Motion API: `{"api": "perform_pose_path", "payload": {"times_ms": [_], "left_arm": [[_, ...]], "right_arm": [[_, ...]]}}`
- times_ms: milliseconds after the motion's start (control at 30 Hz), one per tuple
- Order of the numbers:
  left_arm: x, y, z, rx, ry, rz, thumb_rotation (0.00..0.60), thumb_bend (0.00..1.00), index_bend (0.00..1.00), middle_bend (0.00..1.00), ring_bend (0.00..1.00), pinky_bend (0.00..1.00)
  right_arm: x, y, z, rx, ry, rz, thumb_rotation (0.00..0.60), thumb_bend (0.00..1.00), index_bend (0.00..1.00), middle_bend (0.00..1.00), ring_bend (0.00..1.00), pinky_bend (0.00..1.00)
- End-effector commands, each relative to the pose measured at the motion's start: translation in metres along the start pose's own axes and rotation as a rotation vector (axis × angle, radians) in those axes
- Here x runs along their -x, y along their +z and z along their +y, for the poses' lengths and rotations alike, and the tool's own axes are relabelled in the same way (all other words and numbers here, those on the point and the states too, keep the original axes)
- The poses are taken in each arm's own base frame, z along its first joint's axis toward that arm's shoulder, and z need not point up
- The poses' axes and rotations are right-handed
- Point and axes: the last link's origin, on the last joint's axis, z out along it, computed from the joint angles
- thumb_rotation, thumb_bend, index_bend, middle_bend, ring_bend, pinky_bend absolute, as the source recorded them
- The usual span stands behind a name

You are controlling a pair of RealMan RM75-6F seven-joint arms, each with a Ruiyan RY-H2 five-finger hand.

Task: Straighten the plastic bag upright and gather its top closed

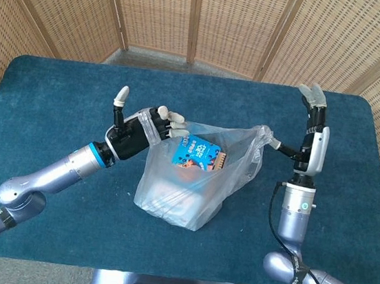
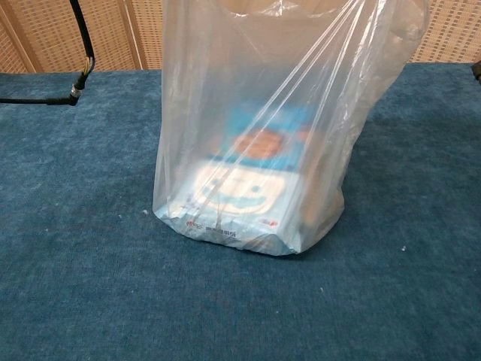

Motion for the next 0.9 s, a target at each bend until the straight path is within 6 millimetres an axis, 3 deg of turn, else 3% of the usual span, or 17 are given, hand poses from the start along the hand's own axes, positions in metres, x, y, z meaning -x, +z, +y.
{"api": "perform_pose_path", "payload": {"times_ms": [33,900], "left_arm": [[-0.001,0.003,-0.001,-0.009,0.003,0.01,0.0,0.13,0.48,0.37,0.25,0.2],[0.009,0.044,-0.02,-0.144,0.15,0.013,0.0,0.13,0.44,0.35,0.25,0.21]], "right_arm": [[-0.001,-0.001,-0.001,0.002,-0.009,-0.006,0.6,0.02,0.11,0.19,0.13,0.1],[0.005,0.004,-0.015,-0.016,-0.029,-0.052,0.6,0.02,0.11,0.19,0.12,0.1]]}}
